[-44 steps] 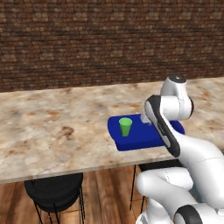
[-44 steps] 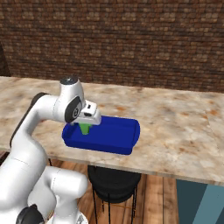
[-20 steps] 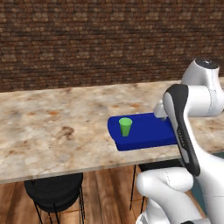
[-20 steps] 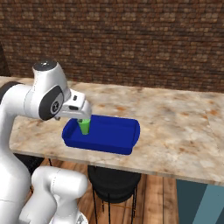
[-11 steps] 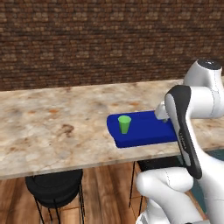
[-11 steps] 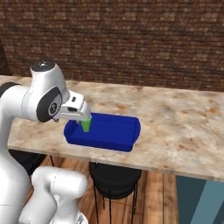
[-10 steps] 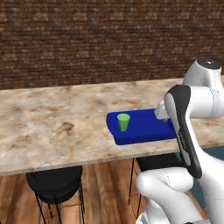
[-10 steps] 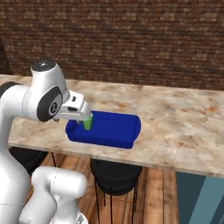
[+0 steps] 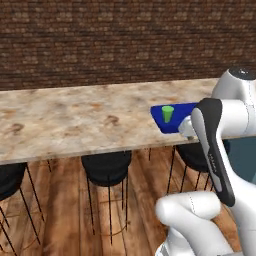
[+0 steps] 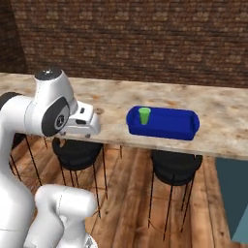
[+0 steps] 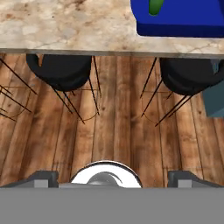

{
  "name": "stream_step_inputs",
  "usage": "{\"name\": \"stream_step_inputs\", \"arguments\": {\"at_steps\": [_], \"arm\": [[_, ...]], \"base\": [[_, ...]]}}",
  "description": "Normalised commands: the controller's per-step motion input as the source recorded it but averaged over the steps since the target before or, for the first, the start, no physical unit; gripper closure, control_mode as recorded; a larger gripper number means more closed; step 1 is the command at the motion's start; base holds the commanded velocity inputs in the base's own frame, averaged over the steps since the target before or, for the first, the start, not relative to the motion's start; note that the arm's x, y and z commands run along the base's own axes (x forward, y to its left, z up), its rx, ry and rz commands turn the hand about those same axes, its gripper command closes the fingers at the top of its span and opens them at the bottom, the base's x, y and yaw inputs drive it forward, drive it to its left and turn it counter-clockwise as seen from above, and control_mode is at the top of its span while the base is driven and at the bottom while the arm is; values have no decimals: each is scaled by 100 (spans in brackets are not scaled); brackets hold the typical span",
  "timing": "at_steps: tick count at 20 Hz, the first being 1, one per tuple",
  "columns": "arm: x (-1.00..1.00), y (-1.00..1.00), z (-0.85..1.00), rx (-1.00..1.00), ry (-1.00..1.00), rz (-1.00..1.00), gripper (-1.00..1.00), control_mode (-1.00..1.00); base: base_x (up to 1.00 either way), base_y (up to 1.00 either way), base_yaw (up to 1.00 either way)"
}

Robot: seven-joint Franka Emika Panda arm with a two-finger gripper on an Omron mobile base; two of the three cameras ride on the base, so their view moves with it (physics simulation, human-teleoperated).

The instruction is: There is a tray on the dining counter. Grab the cup, mug, and pitcher and place them on the tray. The pitcher may be placed next to the tray if it cannot fit the tray.

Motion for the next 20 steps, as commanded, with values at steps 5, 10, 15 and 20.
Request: {"name": "stream_step_inputs", "arguments": {"at_steps": [5,10,15,20], "arm": [[0,0,0,0,0,0,-100,100],[0,0,0,0,0,0,-100,100],[0,0,0,0,0,0,-100,100],[0,0,0,0,0,0,-100,100]], "base": [[-21,100,-1],[-3,100,-1],[-2,100,2],[-19,100,9]]}}
